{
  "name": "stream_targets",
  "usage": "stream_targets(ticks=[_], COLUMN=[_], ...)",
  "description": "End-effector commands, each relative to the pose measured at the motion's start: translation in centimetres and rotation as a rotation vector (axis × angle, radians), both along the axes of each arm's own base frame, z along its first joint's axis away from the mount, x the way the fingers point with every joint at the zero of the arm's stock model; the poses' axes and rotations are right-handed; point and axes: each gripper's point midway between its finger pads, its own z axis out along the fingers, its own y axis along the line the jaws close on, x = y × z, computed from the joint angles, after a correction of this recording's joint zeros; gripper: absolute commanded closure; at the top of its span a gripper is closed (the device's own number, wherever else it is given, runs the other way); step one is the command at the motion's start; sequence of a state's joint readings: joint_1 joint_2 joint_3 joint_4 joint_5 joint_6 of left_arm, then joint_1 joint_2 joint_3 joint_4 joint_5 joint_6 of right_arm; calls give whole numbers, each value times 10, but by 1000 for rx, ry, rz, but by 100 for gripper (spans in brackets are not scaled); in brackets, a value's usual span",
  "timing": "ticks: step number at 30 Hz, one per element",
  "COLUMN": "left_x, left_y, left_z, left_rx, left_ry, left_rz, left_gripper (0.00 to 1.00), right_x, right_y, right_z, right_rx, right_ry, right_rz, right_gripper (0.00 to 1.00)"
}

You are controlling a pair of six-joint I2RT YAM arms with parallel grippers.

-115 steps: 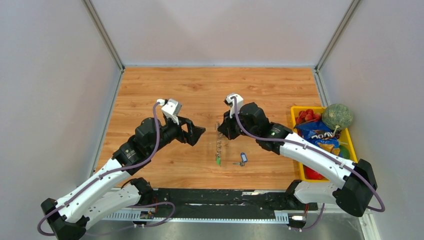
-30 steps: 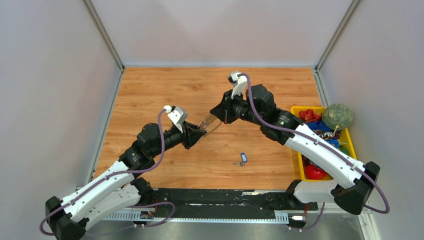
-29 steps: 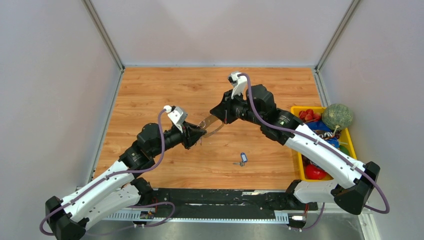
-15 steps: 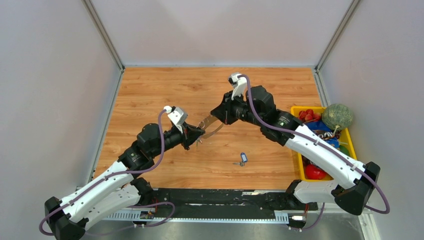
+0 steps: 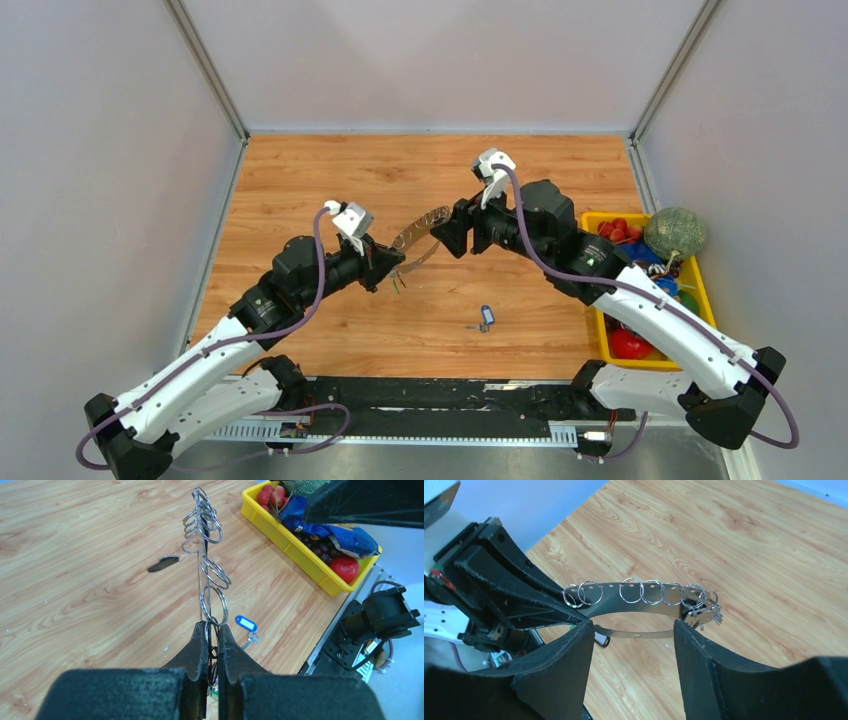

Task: Put the keys on the keyring

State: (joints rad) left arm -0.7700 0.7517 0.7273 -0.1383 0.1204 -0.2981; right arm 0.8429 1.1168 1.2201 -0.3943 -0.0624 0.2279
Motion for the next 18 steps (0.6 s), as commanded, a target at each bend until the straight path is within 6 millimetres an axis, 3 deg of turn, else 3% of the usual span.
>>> stream_targets(ticks=[1, 10, 18], left_x=[2, -7, -30], left_y=[-3, -4, -11], left_z=[38, 52, 70], left_rx=[-103, -146, -190], left_ry=[-7, 85, 168], left_rz=[19, 16, -80], left_gripper=[100, 100, 100], right_x=[-8, -34, -48], right_y=[1, 17, 19], right_z=[5, 12, 14], right_rx=[-70, -228, -327], right_ry=[-123, -445, -730], right_rz=[88, 137, 145], right_gripper=[37, 39, 44])
